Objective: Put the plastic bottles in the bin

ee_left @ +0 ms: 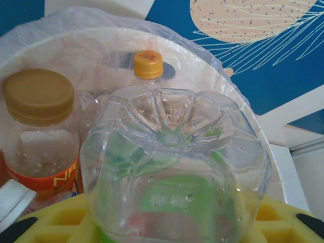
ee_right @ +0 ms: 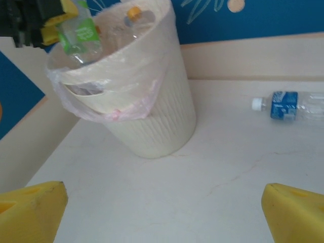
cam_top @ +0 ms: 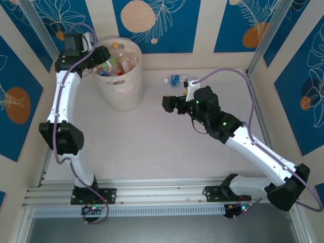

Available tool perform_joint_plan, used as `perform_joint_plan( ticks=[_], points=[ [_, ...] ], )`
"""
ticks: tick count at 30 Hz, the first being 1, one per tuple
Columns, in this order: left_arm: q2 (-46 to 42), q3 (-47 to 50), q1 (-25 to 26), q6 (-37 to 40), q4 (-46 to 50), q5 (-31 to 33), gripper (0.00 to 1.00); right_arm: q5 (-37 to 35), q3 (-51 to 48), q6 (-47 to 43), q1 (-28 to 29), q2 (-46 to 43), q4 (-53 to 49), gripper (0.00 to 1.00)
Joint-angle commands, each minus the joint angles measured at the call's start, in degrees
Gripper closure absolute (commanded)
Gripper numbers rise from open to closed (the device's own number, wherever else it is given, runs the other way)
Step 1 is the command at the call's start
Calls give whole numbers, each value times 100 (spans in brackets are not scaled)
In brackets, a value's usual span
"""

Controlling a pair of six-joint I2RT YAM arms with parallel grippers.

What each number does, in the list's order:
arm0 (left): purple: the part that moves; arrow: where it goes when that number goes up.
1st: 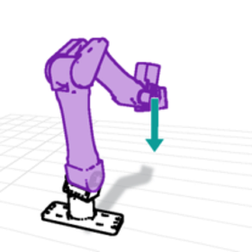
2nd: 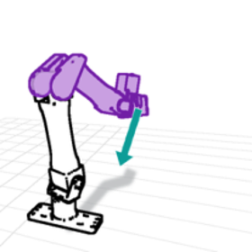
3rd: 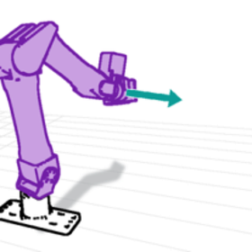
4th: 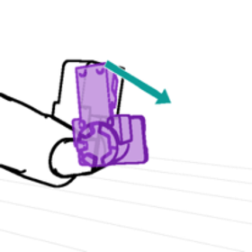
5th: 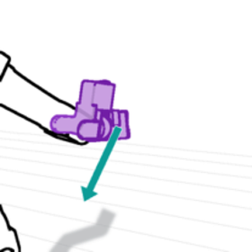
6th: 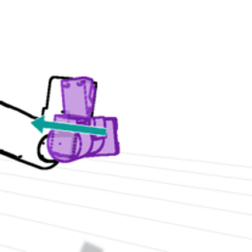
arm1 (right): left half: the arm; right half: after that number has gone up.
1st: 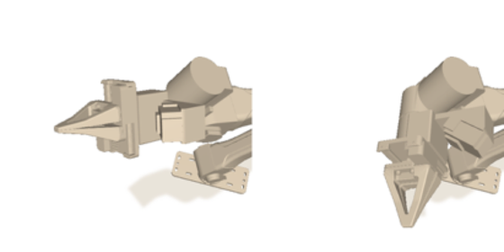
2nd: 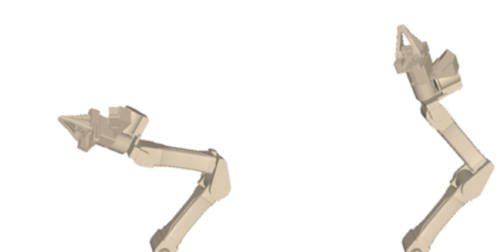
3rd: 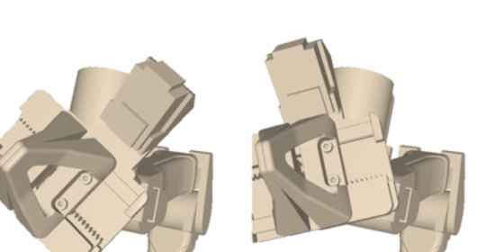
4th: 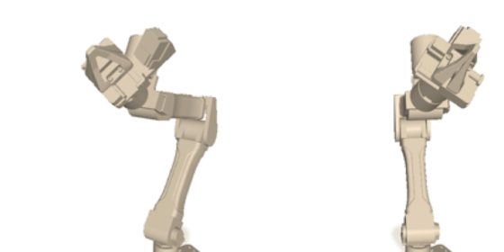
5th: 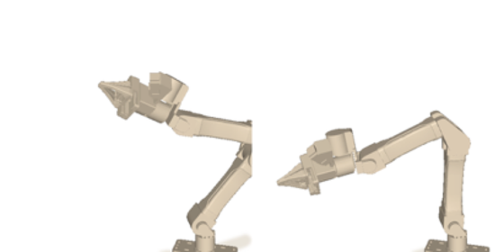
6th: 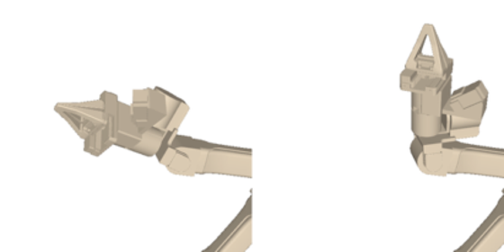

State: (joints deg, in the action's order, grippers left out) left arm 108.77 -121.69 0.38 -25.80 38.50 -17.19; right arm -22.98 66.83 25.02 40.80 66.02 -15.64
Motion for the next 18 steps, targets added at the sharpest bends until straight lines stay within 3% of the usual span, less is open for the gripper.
perform_joint_plan(
  ticks=[1, 10, 16, 18],
  points=[
    [115, 122, -41, -222, 21, -215, 54, -365, 41, 397, -217, 24, -497, 1],
    [118, 513, -42, -79, 200, 45, 52, -284, -84, 748, -627, -47, -769, 1],
    [205, 464, -43, -23, 312, 185, 48, -217, -39, 811, -772, 42, -875, 1],
    [217, 379, -39, 30, 361, 320, 41, -224, -13, 833, -829, 73, -948, 1]
  ],
)
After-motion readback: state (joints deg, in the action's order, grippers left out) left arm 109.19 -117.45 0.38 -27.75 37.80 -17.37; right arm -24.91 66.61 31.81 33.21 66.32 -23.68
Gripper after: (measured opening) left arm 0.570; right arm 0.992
